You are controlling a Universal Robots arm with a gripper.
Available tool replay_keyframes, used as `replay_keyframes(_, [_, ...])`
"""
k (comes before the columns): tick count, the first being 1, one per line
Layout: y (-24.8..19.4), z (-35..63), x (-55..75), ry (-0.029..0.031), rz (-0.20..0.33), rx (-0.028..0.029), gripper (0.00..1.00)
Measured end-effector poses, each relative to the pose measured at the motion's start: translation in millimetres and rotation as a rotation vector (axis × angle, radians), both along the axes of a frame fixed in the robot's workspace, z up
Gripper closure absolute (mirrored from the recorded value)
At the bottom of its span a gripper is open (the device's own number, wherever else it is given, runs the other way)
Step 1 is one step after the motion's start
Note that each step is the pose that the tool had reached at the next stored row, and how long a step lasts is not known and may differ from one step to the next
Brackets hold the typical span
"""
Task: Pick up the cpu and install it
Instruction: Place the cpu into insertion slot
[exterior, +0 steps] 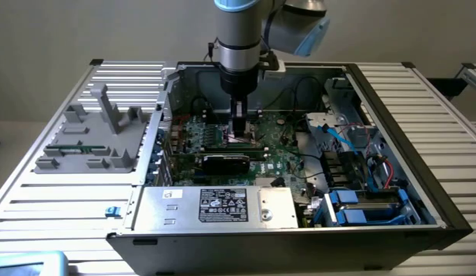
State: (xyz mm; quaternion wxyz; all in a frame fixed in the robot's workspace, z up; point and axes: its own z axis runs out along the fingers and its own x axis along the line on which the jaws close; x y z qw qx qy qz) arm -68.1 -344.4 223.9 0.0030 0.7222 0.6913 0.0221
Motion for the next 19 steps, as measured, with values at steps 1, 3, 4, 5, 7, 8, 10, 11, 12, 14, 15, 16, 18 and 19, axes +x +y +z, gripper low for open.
replay_keyframes(1, [0.0,-0.6,0.0,0.0001,0.000,0.0018,0.45])
replay_keyframes(3, [0.0,-1.6,0.0,0.0000,0.000,0.0053,0.45])
replay_keyframes(4, [0.0,-2.0,0.0,0.0001,0.001,0.0065,0.45])
replay_keyframes(5, [0.0,-2.5,0.0,-0.0001,0.001,0.0074,0.45])
replay_keyframes(7, [0.0,-3.6,-0.1,-0.0001,0.003,0.0079,0.45])
replay_keyframes(8, [0.0,-4.0,-0.1,0.0000,0.004,0.0078,0.45])
replay_keyframes(10, [0.0,-4.5,-0.2,0.0001,0.007,0.0080,0.45])
replay_keyframes(11, [0.0,-4.9,-0.2,0.0001,0.009,0.0082,0.45])
replay_keyframes(12, [0.0,-5.2,-0.2,0.0001,0.011,0.0085,0.45])
replay_keyframes(14, [0.0,-6.0,-0.2,0.0001,0.017,0.0090,0.45])
replay_keyframes(15, [0.0,-6.4,-0.2,0.0000,0.021,0.0091,0.45])
replay_keyframes(16, [-0.1,-6.8,-0.2,0.0001,0.025,0.0090,0.45])
replay_keyframes(18, [-0.4,-7.5,-0.3,0.0002,0.035,0.0091,0.45])
replay_keyframes(19, [-0.5,-7.7,-0.3,0.0000,0.038,0.0094,0.45])
